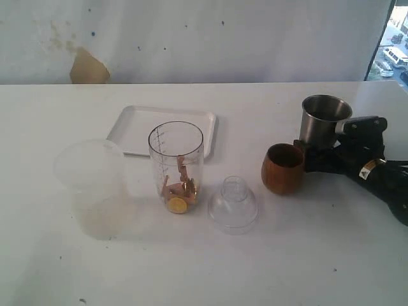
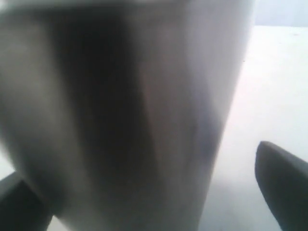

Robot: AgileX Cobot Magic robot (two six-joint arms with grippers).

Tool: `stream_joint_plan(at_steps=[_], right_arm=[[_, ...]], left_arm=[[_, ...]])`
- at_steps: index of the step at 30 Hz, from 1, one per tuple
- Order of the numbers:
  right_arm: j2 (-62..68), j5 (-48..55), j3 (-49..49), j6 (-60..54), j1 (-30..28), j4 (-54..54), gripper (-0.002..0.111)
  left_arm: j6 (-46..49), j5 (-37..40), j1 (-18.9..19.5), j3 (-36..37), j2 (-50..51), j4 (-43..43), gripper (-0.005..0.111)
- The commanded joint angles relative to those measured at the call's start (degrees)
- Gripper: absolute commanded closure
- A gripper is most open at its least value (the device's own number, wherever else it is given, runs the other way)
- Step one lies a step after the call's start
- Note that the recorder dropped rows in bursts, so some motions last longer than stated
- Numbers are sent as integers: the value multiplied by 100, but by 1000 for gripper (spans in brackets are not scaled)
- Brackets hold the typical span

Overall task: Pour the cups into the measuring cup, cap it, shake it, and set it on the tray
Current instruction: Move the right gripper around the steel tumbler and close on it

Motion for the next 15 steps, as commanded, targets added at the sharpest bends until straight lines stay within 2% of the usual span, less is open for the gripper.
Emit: stream_joint_plan(at_steps=[1,15], right_arm=[[45,-115,-103,-47,-8,-95,9],[79,-298,-174,9,-8,25,9]], left_arm=[[4,-14,11,-12,26,-69,3],[4,-14,11,-12,26,-69,3]])
